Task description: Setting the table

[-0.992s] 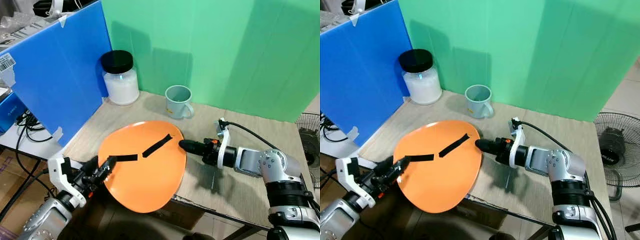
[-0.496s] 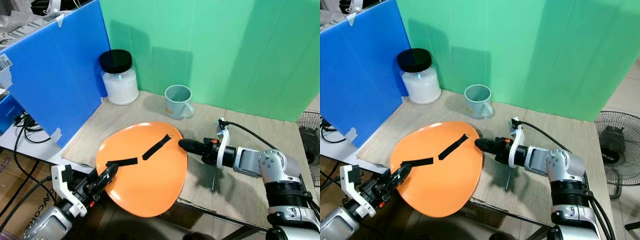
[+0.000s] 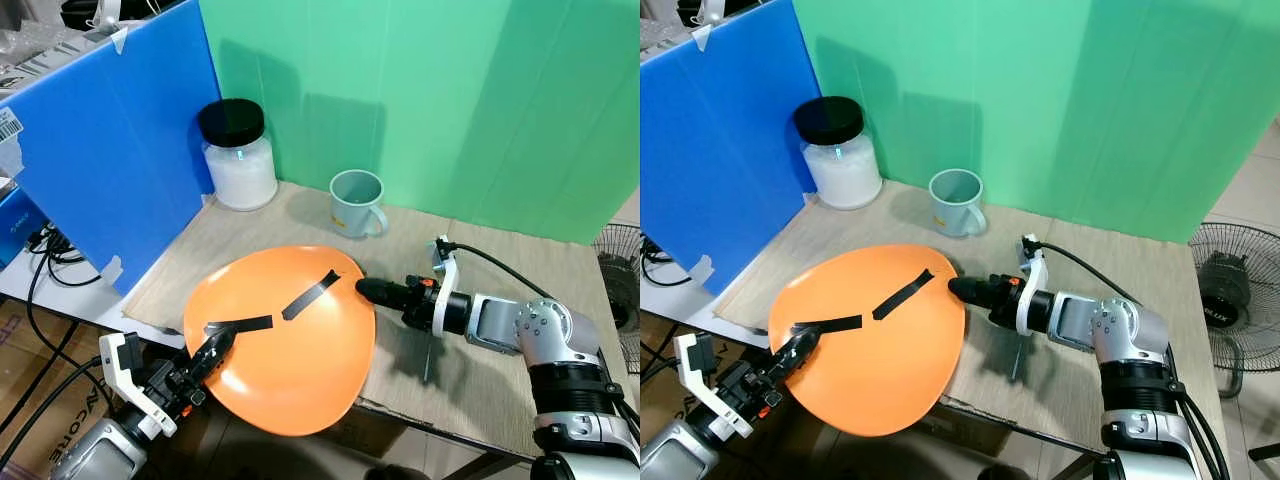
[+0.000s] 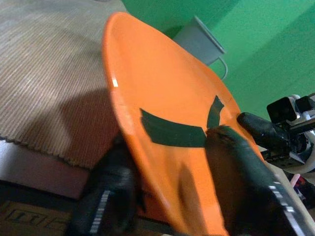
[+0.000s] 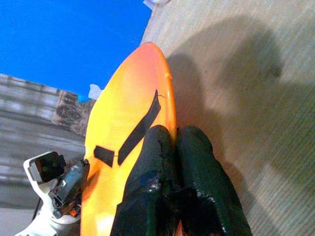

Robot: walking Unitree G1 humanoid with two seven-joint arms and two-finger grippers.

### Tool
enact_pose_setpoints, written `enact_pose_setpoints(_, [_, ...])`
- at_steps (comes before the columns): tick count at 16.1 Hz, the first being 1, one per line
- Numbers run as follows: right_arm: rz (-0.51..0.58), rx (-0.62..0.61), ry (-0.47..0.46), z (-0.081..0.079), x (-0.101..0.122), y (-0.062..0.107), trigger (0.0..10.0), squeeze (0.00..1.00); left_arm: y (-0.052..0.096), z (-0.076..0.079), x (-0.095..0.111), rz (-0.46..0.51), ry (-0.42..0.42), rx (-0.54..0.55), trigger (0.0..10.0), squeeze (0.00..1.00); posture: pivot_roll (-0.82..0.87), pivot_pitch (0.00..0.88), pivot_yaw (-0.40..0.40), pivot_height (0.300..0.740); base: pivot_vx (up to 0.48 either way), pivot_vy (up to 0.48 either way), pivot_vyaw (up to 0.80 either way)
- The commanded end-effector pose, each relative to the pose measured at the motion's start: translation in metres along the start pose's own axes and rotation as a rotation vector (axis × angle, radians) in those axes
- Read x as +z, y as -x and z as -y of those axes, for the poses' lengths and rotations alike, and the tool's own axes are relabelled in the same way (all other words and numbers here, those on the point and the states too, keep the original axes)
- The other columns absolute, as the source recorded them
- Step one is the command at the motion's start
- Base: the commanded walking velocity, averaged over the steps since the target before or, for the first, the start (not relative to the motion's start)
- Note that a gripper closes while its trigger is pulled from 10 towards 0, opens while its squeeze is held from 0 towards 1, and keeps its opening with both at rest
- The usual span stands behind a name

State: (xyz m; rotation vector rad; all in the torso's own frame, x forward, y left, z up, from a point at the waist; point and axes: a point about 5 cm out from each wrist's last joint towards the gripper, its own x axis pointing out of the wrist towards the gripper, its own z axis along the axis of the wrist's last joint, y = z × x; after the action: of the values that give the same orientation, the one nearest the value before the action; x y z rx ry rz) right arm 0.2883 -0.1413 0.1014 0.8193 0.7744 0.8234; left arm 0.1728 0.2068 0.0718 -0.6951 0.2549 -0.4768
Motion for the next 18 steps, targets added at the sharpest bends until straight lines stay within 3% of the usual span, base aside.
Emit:
enact_pose_setpoints(1, [0.016, 0.051, 0.048, -0.013, 0.009, -0.003, 0.0, 0.00, -0.002, 0.008, 0.005, 0.025, -0.021, -0.025, 0.0, 0.00, -0.09, 0.021, 0.040, 0.740, 0.000, 0.000, 0.00])
enact_pose_setpoints(6, [0.022, 0.129, 0.114, -0.029, 0.017, -0.004, 0.0, 0.00, -0.005, 0.012, 0.011, 0.046, -0.044, -0.019, 0.0, 0.00, -0.08, 0.010, 0.032, 0.740, 0.000, 0.000, 0.00])
enact_pose_setpoints(10, [0.022, 0.142, 0.134, -0.032, 0.018, -0.004, 0.0, 0.00, -0.009, 0.013, 0.014, 0.062, -0.059, -0.021, 0.0, 0.00, -0.08, 0.008, 0.029, 0.740, 0.000, 0.000, 0.00])
enact_pose_setpoints(11, [0.023, 0.144, 0.140, -0.033, 0.019, -0.004, 1.8, 0.00, -0.009, 0.014, 0.015, 0.066, -0.064, -0.020, 0.0, 0.00, -0.08, 0.010, 0.029, 0.740, 0.000, 0.000, 0.00])
enact_pose_setpoints(12, [0.028, 0.129, 0.168, -0.033, 0.020, -0.004, 10.0, 0.00, -0.010, 0.015, 0.018, 0.078, -0.075, -0.018, 0.0, 0.00, -0.08, 0.010, 0.029, 0.740, 0.000, 0.000, 0.00])
enact_pose_setpoints(13, [0.040, 0.135, 0.161, -0.033, 0.020, -0.003, 10.0, 0.15, -0.011, 0.016, 0.020, 0.087, -0.086, -0.020, 0.0, 0.00, -0.09, 0.012, 0.030, 0.740, 0.000, 0.000, 0.00])
enact_pose_setpoints(14, [0.046, 0.138, 0.153, -0.033, 0.021, -0.003, 10.0, 1.00, -0.011, 0.018, 0.023, 0.098, -0.095, -0.025, 0.0, 0.00, -0.09, 0.014, 0.032, 0.740, 0.000, 0.000, 0.00])
enact_pose_setpoints(18, [0.090, 0.095, 0.154, -0.025, 0.027, 0.007, 10.0, 1.00, -0.013, 0.033, 0.039, 0.169, -0.118, -0.079, 0.0, 0.00, -0.09, 0.014, 0.032, 0.740, 0.000, 0.000, 0.00])
